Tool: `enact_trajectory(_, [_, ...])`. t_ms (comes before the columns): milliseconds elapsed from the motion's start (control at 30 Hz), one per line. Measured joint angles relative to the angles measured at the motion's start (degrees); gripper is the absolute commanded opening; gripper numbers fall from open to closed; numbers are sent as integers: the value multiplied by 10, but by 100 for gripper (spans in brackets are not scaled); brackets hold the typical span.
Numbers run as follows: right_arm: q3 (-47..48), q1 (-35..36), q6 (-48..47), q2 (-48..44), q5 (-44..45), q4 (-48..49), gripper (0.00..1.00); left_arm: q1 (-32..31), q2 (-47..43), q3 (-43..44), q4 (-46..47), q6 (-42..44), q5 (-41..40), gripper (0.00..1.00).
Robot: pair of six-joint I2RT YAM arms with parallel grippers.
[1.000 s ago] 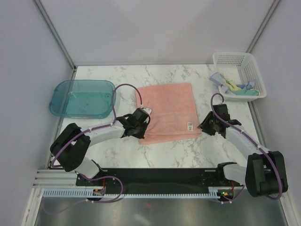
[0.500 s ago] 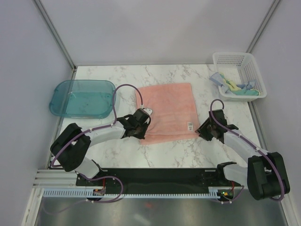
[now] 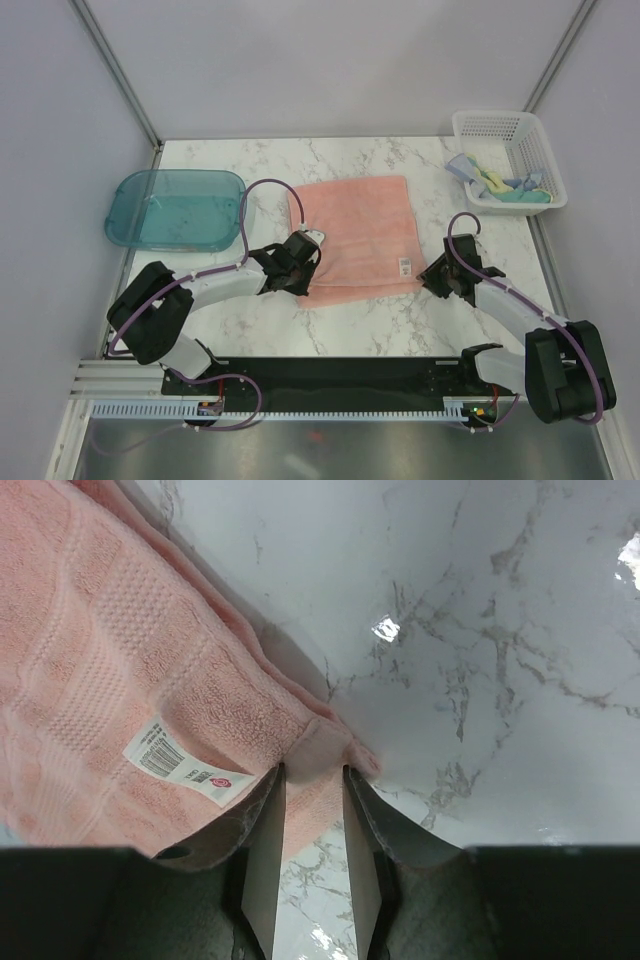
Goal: Fold and stack the towels
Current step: Fold the towel
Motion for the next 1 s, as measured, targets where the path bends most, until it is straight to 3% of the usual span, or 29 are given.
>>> enact_trajectory(467, [0, 0, 6, -2, 31, -2, 32, -3, 0, 0, 0, 0, -6, 2])
enact_trajectory(733, [0, 1, 3, 4, 49, 2, 0, -5, 0, 0, 1, -4, -10, 2])
enact_trajectory(1000, [6, 1, -12, -17, 53, -13, 0, -6, 0, 0, 0, -5, -13, 2])
